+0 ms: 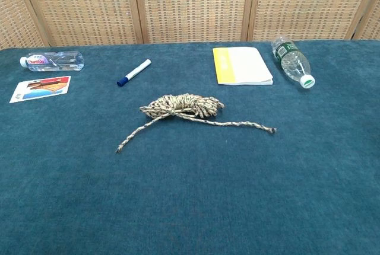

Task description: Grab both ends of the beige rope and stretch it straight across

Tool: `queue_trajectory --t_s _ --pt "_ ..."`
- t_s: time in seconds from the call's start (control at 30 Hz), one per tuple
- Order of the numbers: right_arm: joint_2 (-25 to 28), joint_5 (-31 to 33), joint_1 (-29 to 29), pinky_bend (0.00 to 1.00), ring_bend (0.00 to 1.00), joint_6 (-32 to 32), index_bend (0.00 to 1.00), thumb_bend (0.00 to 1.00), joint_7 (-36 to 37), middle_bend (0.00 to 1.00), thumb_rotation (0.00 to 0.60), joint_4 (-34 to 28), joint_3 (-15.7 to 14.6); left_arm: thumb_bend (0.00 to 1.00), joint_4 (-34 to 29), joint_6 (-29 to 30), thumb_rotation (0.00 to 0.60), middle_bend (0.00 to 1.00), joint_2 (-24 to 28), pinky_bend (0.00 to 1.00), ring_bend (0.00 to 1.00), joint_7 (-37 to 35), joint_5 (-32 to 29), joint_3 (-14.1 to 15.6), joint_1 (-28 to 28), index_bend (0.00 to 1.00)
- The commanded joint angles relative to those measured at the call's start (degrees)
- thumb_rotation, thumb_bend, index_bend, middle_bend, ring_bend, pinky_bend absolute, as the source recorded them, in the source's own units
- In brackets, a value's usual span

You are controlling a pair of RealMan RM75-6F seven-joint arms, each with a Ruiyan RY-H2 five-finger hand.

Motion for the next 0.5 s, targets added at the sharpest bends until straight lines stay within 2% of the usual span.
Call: queue_trajectory --t_s 0.03,0.2,0.27,0.4,0.5 --pt "-0.5 -0.3 0.1 0.0 0.0 -1.1 0.0 0.0 -0.3 0.0 0.6 0.0 0.5 0.0 0.2 0.0 0.6 0.0 0.0 0.0 0.0 -0.3 -0.2 -0.2 0.0 0.0" --pt "-1.4 -0.2 1.4 0.0 0.0 -3.0 0.0 0.0 0.7 0.0 0.6 0.1 1.9 0.0 0.3 -0.1 0.6 0.0 0.2 0.0 0.0 -0.8 -0.8 -0.5 0.0 0.0" --pt "-1.8 -0.5 4.2 0.0 0.0 -6.7 0.02 0.0 0.7 0.0 0.6 -0.4 3.2 0.0 0.4 -0.2 0.6 0.0 0.1 0.0 0.0 -1.0 -1.2 -0.8 -0.1 0.0" --pt "-1.2 0.5 9.6 0.0 0.0 -14.2 0.15 0.0 2.1 0.0 0.6 -2.1 5.8 0.0 0.5 -0.7 0.6 0.0 0.1 0.0 0.0 -0.9 -2.0 -1.1 -0.3 0.0" --pt "-1.8 3.5 13.4 0.0 0.0 -19.7 0.26 0.0 0.8 0.0 0.6 -3.4 8.2 0.0 0.6 -1.1 0.6 0.0 0.0 0.0 0.0 -1.0 -2.5 -1.4 -0.5 0.0"
